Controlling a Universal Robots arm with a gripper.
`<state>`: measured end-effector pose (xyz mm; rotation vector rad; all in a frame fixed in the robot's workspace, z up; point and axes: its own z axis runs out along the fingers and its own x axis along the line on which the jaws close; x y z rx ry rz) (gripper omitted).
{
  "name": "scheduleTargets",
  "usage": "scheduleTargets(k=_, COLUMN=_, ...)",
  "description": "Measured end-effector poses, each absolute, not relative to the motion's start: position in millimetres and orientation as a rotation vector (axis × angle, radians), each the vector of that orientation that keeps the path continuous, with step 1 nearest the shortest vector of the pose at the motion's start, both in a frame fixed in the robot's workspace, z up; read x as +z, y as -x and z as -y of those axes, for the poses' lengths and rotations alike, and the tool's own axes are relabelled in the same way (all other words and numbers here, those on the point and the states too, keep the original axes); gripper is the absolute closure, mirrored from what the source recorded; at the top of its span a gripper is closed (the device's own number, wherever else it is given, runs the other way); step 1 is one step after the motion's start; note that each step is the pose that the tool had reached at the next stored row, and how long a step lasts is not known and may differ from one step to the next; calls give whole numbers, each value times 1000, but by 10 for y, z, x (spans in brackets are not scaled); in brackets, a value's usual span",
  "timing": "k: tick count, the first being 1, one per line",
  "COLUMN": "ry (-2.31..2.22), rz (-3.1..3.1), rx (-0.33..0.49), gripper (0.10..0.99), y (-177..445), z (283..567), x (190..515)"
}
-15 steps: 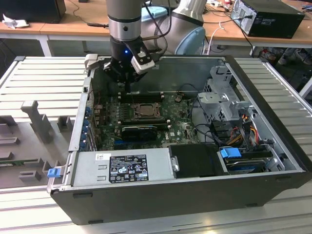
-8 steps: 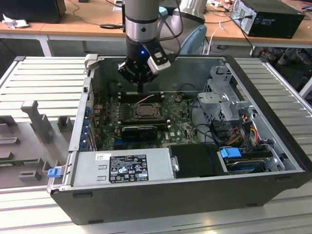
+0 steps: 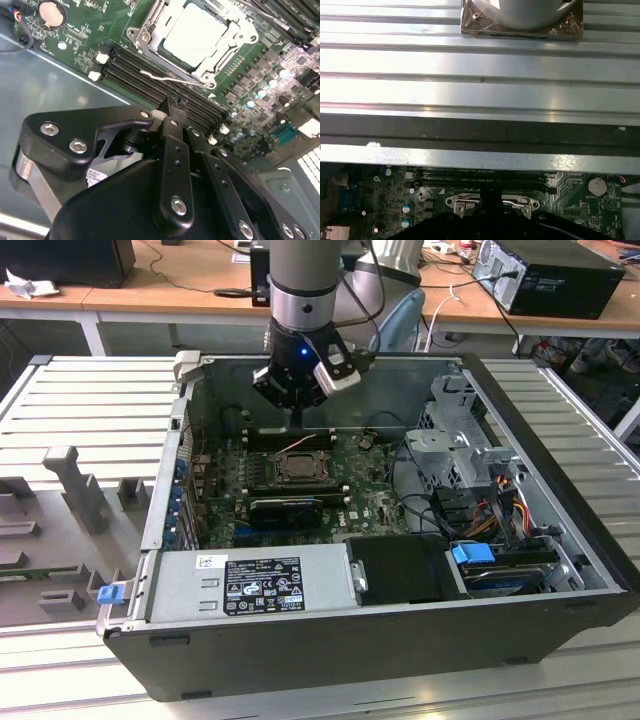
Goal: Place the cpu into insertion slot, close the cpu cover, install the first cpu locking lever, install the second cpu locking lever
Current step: 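Install the first cpu locking lever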
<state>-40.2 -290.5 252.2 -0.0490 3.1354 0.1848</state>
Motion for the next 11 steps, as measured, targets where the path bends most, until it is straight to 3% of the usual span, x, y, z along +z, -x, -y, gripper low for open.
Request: scheduleTargets(k=11, ry=68, rz=-3135, rx=185, gripper=980, y=328, z=2905, x=2303)
